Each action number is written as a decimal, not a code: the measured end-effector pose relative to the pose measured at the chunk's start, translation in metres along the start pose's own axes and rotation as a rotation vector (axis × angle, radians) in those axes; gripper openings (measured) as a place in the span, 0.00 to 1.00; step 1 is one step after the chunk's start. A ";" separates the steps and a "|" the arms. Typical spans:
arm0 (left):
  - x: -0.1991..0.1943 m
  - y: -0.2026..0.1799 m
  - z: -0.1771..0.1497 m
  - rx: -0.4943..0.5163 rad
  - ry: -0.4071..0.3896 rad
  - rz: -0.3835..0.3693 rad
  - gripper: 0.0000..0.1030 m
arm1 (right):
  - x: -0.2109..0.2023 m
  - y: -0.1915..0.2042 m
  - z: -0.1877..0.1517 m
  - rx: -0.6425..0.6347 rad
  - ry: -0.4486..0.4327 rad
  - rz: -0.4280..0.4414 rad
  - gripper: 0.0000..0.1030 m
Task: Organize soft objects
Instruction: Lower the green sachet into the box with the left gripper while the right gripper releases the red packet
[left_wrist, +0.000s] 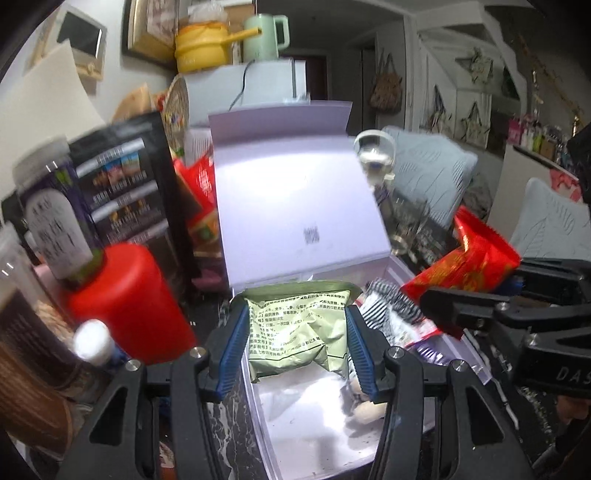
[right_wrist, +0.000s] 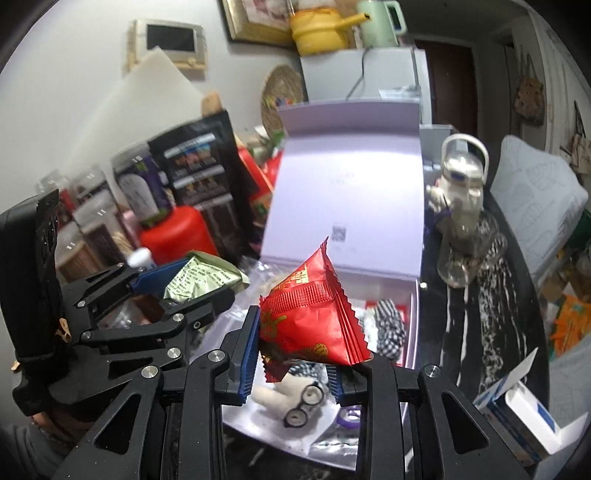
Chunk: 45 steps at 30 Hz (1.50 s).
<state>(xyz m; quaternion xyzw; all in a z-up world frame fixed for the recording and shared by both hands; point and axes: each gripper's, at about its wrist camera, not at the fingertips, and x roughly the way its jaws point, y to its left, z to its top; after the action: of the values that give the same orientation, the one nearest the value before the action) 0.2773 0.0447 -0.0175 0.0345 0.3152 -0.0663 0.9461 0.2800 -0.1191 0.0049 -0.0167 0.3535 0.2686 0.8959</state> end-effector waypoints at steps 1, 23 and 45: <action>0.007 0.000 -0.002 0.002 0.017 0.003 0.50 | 0.005 -0.002 -0.001 0.004 0.012 -0.004 0.30; 0.082 -0.003 -0.038 -0.010 0.287 -0.009 0.50 | 0.072 -0.019 -0.024 0.019 0.197 -0.050 0.30; 0.087 -0.010 -0.042 -0.008 0.299 -0.020 0.50 | 0.084 -0.025 -0.029 0.007 0.247 -0.132 0.46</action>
<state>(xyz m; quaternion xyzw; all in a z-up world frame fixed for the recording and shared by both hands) 0.3197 0.0299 -0.1041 0.0371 0.4532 -0.0688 0.8880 0.3247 -0.1077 -0.0749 -0.0697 0.4601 0.2039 0.8613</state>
